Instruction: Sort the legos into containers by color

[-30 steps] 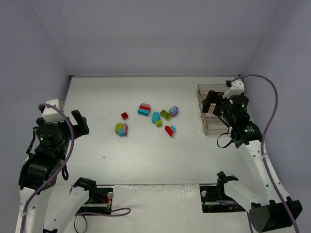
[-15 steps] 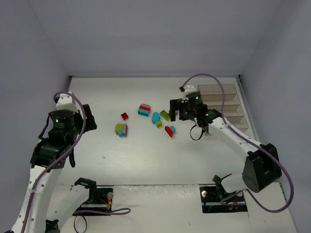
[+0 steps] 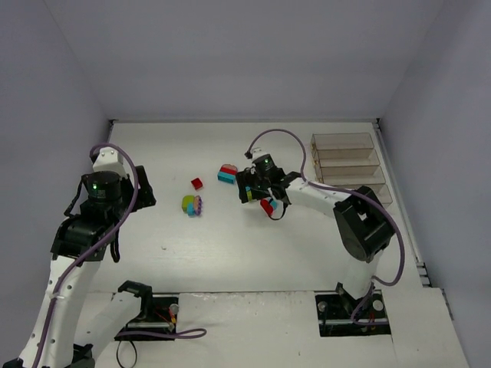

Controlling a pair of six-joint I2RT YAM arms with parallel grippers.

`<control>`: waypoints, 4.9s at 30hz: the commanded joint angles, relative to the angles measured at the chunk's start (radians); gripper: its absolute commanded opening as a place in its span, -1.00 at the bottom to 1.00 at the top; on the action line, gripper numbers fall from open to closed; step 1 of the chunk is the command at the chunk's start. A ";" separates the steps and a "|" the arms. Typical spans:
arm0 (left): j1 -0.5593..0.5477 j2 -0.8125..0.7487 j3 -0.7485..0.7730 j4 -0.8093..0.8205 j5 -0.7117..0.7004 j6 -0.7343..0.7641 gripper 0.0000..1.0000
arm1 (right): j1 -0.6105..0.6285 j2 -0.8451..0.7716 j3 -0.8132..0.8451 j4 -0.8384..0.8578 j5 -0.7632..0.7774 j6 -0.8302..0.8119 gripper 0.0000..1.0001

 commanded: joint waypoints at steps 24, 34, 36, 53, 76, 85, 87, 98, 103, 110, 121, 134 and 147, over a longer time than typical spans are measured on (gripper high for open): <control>-0.008 -0.026 0.005 -0.016 -0.015 0.002 0.66 | 0.032 0.136 0.089 0.105 0.151 -0.011 -0.67; -0.022 -0.035 0.002 -0.026 -0.014 0.011 0.67 | -0.083 -0.109 0.076 0.089 0.143 -0.090 -1.00; -0.030 -0.030 0.005 -0.030 -0.012 0.011 0.67 | -0.135 -0.143 0.091 0.084 0.112 -0.100 -1.00; -0.106 0.051 0.008 0.020 0.026 -0.027 0.67 | -0.554 -0.049 0.197 0.075 0.043 -0.235 -1.00; -0.103 0.109 -0.027 0.033 -0.029 -0.121 0.67 | -0.646 0.364 0.585 0.064 0.026 -0.305 -0.25; -0.105 0.152 -0.018 0.066 -0.017 -0.110 0.67 | -0.646 0.323 0.585 0.030 0.006 -0.321 0.21; -0.105 0.155 -0.017 0.068 -0.014 -0.101 0.66 | -0.646 0.286 0.567 0.013 -0.029 -0.321 0.21; -0.103 0.175 -0.017 0.080 0.014 -0.073 0.66 | -0.420 -0.022 0.317 0.015 -0.124 -0.328 0.09; -0.105 0.178 -0.011 0.080 0.029 -0.061 0.66 | -0.292 -0.027 0.200 0.016 -0.098 -0.299 0.08; -0.103 0.149 -0.021 0.060 0.031 -0.050 0.67 | -0.171 0.027 0.165 0.019 -0.101 -0.342 0.04; -0.103 0.100 -0.032 0.019 0.017 -0.050 0.66 | -0.128 0.174 0.218 0.016 -0.086 -0.397 -0.07; -0.103 0.059 -0.050 -0.010 0.003 -0.075 0.67 | -0.117 0.208 0.240 0.015 -0.017 -0.442 -0.03; -0.105 0.062 -0.055 -0.006 0.011 -0.075 0.67 | -0.117 0.222 0.227 0.019 0.066 -0.403 -1.00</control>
